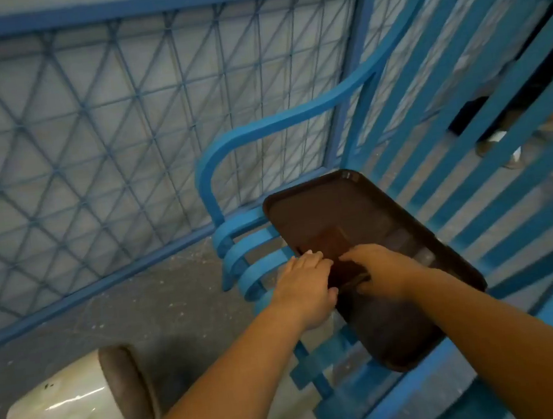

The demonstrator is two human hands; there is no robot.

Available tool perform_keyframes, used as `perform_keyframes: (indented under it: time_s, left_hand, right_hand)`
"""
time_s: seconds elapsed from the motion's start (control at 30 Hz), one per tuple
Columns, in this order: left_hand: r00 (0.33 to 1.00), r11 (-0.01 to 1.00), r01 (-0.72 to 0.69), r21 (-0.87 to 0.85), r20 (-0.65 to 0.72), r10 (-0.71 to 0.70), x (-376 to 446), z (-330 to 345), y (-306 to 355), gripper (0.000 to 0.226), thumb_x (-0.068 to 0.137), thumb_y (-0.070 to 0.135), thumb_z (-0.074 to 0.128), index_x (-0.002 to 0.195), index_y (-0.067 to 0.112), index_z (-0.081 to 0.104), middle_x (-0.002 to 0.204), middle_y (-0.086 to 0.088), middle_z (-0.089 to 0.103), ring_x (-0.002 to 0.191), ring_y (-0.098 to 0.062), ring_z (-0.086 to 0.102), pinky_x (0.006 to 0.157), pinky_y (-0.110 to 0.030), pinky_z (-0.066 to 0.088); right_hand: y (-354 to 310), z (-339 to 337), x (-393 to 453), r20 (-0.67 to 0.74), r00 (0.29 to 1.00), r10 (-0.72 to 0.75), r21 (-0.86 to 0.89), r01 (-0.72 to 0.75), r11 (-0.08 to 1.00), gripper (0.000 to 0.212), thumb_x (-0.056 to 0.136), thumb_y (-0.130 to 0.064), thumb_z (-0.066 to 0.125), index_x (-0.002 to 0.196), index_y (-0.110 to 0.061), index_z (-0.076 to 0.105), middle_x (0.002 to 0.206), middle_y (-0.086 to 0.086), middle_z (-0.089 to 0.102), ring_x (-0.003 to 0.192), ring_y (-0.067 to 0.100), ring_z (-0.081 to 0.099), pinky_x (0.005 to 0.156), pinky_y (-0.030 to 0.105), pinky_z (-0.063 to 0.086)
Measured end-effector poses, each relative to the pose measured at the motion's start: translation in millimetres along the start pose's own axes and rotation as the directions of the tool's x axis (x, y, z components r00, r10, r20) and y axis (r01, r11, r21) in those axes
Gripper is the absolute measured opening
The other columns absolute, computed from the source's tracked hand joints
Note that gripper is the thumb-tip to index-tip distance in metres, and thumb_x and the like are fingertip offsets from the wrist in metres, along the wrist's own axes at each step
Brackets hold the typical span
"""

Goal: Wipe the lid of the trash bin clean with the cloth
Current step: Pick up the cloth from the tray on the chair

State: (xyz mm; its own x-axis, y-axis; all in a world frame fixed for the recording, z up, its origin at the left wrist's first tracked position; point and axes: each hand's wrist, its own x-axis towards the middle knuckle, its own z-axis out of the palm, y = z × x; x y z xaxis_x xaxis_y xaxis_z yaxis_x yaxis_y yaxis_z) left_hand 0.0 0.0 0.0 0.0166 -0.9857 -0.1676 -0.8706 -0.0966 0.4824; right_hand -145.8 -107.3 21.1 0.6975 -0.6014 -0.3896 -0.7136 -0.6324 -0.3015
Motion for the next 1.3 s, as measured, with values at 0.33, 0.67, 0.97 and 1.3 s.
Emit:
perform_keyframes:
  time_s: [0.33,0.67,0.97,1.3]
  left_hand:
    - [0.993,0.995,0.070,0.073,0.087,-0.076,28.6,20.3,1.6,0.055,0.093,0.033,0.050,0.142,0.016,0.033,0.149,-0.005,0.035,0.144,-0.023,0.017,0.118,-0.040,0.000]
    - [0.994,0.997,0.067,0.038,0.081,-0.070,24.4,24.7,-2.2,0.046,0.091,0.028,0.051,0.135,0.016,0.043,0.143,-0.007,0.041,0.144,-0.023,0.019,0.117,-0.043,-0.002]
    - [0.997,0.963,0.075,0.261,-0.008,-0.075,32.8,21.7,6.6,0.021,0.094,0.023,0.050,0.110,0.019,0.063,0.117,-0.002,0.056,0.120,-0.023,0.044,0.119,-0.043,0.005]
    - [0.959,0.940,0.056,-0.336,-0.243,-0.144,21.1,10.3,1.9,0.013,0.097,0.024,0.043,0.100,0.019,0.054,0.101,-0.004,0.060,0.110,-0.024,0.051,0.112,-0.042,0.026]
  right_hand:
    - [4.0,16.4,23.9,0.110,0.993,0.048,-0.248,-0.020,0.969,0.046,0.083,-0.035,0.065,0.123,-0.021,0.046,0.123,0.006,0.046,0.110,0.026,0.051,0.087,0.043,0.048]
    - [3.6,15.8,38.0,0.097,0.992,0.080,-0.226,-0.056,0.972,0.020,0.092,-0.018,0.048,0.111,-0.017,0.055,0.116,0.007,0.048,0.101,0.028,0.055,0.089,0.045,0.048]
    - [11.7,17.3,32.0,0.149,0.987,0.067,-0.066,-0.058,0.996,0.025,0.077,-0.034,0.070,0.094,-0.034,0.052,0.107,-0.003,0.045,0.094,0.018,0.052,0.086,0.037,0.048]
    - [6.0,10.9,31.5,-0.140,0.990,-0.025,0.054,0.033,0.998,0.022,0.077,-0.036,0.070,0.076,-0.036,0.048,0.086,-0.011,0.050,0.079,0.009,0.054,0.068,0.026,0.046]
